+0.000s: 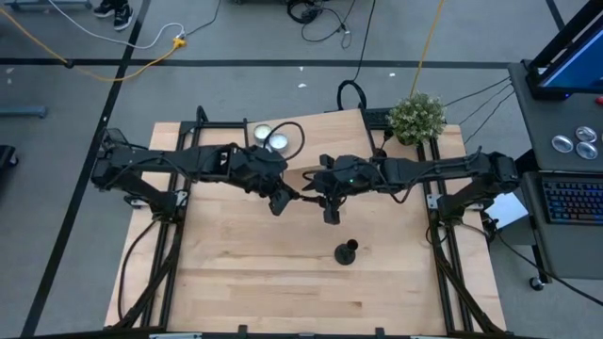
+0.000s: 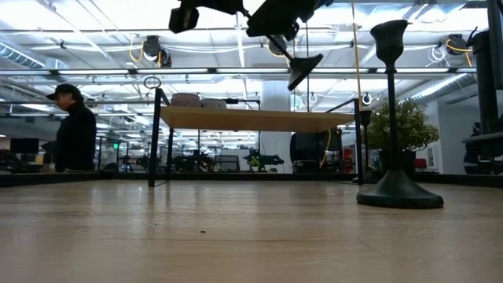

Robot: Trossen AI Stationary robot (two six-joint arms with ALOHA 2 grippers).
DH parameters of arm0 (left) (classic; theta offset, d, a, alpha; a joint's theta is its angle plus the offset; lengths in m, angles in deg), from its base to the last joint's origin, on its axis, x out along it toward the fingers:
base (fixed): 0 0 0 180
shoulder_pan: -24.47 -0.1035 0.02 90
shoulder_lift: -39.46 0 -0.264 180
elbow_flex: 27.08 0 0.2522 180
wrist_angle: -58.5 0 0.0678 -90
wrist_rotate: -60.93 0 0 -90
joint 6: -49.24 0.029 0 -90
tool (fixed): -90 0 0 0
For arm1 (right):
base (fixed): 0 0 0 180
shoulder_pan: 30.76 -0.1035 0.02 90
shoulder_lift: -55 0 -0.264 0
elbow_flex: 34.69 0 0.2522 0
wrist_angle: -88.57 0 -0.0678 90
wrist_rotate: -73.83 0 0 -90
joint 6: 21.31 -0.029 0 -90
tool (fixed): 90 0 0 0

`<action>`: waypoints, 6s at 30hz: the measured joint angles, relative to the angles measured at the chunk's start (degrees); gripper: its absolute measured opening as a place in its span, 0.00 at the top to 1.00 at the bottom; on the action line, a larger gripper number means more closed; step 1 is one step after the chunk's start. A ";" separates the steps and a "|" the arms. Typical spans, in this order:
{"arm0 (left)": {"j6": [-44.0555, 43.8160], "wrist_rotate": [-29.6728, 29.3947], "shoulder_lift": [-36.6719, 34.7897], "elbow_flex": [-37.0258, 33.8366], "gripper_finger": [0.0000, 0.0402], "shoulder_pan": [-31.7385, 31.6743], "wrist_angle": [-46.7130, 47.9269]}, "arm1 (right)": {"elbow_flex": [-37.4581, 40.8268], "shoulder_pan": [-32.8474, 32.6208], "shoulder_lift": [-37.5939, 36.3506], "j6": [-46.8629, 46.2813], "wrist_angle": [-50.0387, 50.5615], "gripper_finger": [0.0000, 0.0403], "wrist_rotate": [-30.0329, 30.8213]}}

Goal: Pick & Place candle stick holders
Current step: Put the bottom left black candle holder on the shelf

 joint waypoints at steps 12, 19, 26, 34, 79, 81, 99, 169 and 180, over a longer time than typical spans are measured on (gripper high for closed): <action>0.79 1.22 0.06 0.00 0.97 -0.60 -1.19 | 0.00 0.11 -0.04 0.09 0.30 0.71 0.06; 0.78 1.45 0.06 0.00 0.97 -0.64 -2.72 | 0.00 1.08 -0.04 0.05 0.53 0.74 -0.17; 0.74 1.47 0.06 0.00 0.97 -0.64 -2.49 | 0.00 1.15 -0.04 0.05 0.60 0.87 -0.51; 0.60 1.31 0.06 0.00 0.97 -0.64 -1.54 | 0.04 1.12 -0.02 0.84 0.60 0.98 -0.44; -1.65 -18.99 -14.19 -0.07 0.40 0.74 24.20 | 7.98 31.30 0.38 -5.82 -38.93 0.99 2.99; -1.82 -19.15 -14.17 -0.07 0.40 1.19 24.18 | 10.87 33.22 0.84 -6.15 -42.36 0.99 3.52; -3.09 -23.16 -14.17 -0.07 0.40 2.13 24.21 | 24.60 37.81 0.84 -4.71 -57.50 0.99 13.70; -0.88 -22.91 -14.17 -0.07 0.40 2.11 24.19 | 24.50 38.94 1.01 -2.79 -53.32 0.45 13.23; -0.75 -22.47 -14.17 -0.07 0.40 2.13 24.19 | 24.50 37.69 -0.93 -1.37 -51.40 0.29 13.37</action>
